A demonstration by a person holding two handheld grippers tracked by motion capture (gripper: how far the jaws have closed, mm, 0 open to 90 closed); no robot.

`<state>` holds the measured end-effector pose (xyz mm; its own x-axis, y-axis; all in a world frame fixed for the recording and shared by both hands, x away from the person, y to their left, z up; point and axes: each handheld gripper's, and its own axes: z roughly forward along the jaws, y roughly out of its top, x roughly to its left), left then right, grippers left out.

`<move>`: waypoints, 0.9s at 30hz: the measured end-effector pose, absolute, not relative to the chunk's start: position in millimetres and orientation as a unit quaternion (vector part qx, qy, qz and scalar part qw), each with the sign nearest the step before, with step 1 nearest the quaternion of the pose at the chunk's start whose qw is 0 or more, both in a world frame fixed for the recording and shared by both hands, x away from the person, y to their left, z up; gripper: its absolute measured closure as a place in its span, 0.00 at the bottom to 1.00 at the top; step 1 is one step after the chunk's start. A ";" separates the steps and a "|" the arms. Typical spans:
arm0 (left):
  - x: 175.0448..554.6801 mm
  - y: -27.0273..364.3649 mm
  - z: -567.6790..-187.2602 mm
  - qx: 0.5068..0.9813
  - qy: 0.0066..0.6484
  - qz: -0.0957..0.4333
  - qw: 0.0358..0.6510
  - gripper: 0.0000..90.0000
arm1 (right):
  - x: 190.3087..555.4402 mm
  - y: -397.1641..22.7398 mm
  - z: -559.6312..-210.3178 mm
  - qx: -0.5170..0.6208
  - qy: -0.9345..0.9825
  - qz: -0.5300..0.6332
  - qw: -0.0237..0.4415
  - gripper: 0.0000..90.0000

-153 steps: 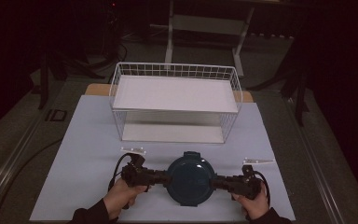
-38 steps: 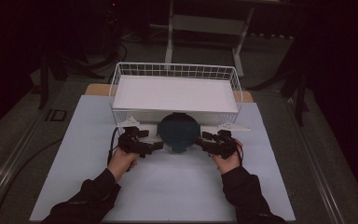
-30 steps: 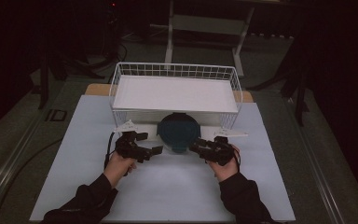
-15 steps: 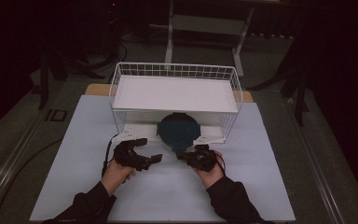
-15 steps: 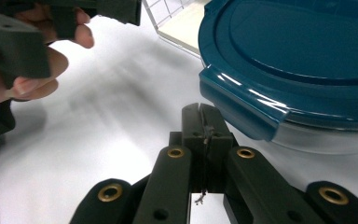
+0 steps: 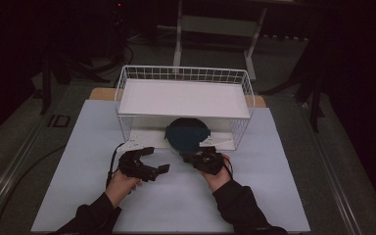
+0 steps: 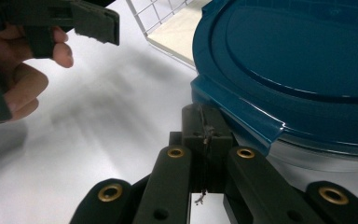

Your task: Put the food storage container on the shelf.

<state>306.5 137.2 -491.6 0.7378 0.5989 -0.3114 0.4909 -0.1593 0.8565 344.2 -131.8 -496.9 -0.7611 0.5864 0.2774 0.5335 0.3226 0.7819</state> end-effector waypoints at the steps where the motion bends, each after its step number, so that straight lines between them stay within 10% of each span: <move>1: 306.3 137.0 -491.9 0.760 0.358 0.051 0.541 0.00 | 344.7 -131.7 -496.8 0.346 0.812 0.469 0.030 1.00; 27: 304.9 138.2 -495.3 0.760 0.355 0.055 0.541 0.01 | 377.4 -128.5 -503.3 0.383 0.798 0.460 0.066 1.00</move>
<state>304.9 138.2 -495.3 0.7416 0.5993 -0.3014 0.4808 -0.1616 0.8618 377.4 -128.5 -503.3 -0.6971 0.6729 0.2475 0.5509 0.2819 0.7855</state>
